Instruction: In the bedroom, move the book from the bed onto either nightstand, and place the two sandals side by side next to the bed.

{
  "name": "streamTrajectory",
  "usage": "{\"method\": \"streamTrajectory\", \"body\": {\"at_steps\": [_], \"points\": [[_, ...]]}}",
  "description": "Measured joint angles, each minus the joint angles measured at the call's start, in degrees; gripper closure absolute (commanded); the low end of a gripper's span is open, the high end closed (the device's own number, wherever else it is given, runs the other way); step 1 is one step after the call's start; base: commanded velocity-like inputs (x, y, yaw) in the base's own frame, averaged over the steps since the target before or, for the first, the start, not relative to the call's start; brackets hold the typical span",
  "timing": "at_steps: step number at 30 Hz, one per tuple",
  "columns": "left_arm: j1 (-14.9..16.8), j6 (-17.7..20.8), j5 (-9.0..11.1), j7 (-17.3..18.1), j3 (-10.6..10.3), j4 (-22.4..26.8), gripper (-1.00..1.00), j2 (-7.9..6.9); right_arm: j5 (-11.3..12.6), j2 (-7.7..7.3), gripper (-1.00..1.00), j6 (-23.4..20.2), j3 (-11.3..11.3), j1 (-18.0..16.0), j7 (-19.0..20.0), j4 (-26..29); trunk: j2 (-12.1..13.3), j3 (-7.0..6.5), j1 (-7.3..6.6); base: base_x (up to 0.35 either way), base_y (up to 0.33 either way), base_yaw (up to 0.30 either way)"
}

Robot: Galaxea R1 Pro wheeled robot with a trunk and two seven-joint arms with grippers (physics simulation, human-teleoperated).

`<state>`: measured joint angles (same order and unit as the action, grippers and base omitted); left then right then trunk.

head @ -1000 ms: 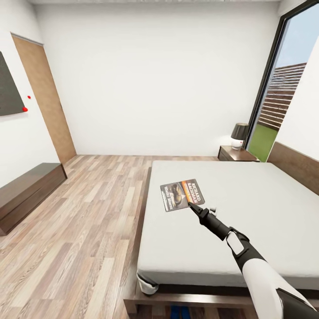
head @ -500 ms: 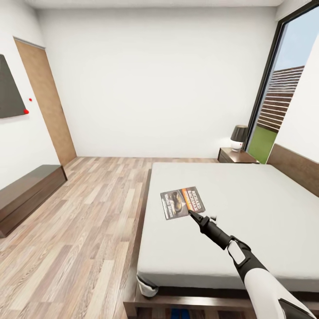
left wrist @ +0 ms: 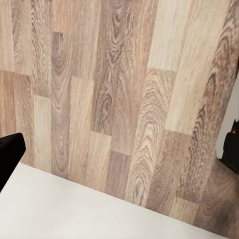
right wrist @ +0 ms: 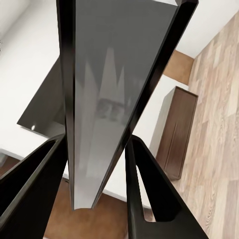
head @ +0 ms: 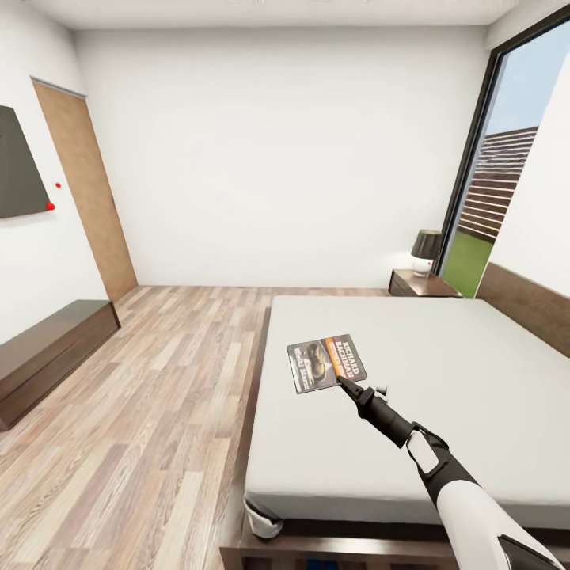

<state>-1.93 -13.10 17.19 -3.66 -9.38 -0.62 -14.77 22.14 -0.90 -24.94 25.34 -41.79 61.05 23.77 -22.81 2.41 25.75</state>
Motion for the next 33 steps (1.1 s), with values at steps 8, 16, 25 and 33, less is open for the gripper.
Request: {"method": "streamTrajectory", "body": {"at_steps": [8,16,25,33], "points": [[0.01,-0.01,0.00,0.00,-0.05,0.04,-1.00,0.00,0.00,0.08,1.00,0.00,0.00,0.01,0.00,0.00,0.00,-0.72,0.00,0.000,0.000,0.000],[0.04,-0.01,0.00,0.00,-0.06,0.06,-1.00,0.00,-0.01,0.18,1.00,0.01,0.00,0.01,-0.05,-0.06,0.01,-1.28,0.00,0.000,0.000,0.000],[0.05,-0.01,0.00,0.00,-0.06,0.06,-1.00,0.00,-0.06,0.19,1.00,0.01,0.03,0.01,-0.11,-0.08,-0.01,-1.51,0.00,0.000,0.000,0.000],[0.02,-0.07,0.02,0.00,-0.05,0.04,-1.00,0.00,-0.04,0.21,1.00,0.00,0.02,0.00,-0.09,-0.09,-0.03,-1.68,0.01,0.000,0.000,0.000]]}}
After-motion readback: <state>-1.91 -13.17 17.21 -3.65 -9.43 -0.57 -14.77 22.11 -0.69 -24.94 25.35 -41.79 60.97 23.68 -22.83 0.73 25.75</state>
